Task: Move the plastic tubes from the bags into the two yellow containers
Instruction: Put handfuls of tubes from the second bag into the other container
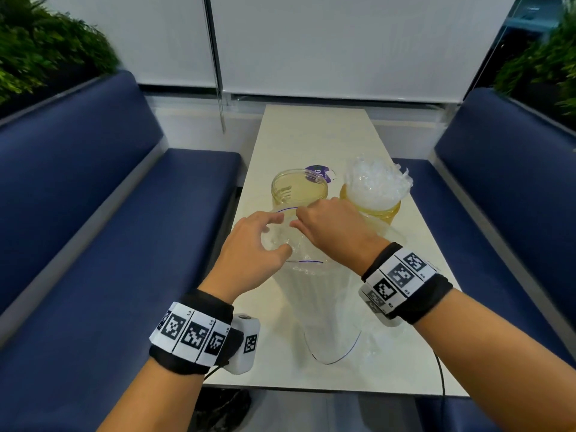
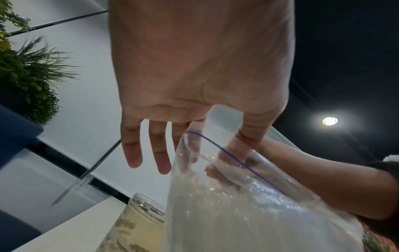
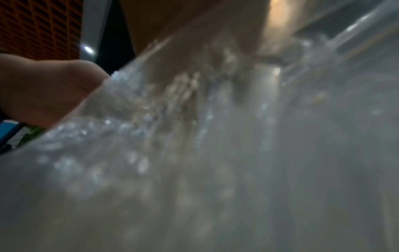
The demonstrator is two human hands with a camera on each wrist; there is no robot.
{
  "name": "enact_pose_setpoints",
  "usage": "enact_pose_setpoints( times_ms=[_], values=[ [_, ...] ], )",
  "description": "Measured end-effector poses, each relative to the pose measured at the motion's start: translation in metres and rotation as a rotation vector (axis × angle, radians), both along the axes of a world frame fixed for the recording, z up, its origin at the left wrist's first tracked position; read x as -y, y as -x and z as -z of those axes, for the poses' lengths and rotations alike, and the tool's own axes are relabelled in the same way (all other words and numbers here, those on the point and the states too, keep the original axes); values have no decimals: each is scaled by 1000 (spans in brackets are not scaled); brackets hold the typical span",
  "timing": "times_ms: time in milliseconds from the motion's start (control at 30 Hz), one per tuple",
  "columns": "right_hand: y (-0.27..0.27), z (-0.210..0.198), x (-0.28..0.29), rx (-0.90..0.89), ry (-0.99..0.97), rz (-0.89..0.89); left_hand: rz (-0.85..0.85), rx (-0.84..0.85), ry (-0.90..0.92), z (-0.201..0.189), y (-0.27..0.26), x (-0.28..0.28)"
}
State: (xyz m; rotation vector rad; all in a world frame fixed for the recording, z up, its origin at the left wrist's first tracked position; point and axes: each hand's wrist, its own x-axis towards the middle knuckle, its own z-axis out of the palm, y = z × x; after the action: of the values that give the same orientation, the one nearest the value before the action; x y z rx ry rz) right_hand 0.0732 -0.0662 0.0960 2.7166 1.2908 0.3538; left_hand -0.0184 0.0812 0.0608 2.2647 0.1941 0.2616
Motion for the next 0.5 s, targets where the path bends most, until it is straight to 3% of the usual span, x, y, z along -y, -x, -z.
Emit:
enact_pose_setpoints(
  times_ms=[167,333,500],
  values=[
    [0,-23,-1,-24,-89,-23,18,12,0,-1,-3,12],
    [1,-48,-11,-73,-409,-137,-91,4,11,-4,-14,37],
    [-3,-51,-23,-155,-685,-208,-117,178,309,-3,-27,53]
  ],
)
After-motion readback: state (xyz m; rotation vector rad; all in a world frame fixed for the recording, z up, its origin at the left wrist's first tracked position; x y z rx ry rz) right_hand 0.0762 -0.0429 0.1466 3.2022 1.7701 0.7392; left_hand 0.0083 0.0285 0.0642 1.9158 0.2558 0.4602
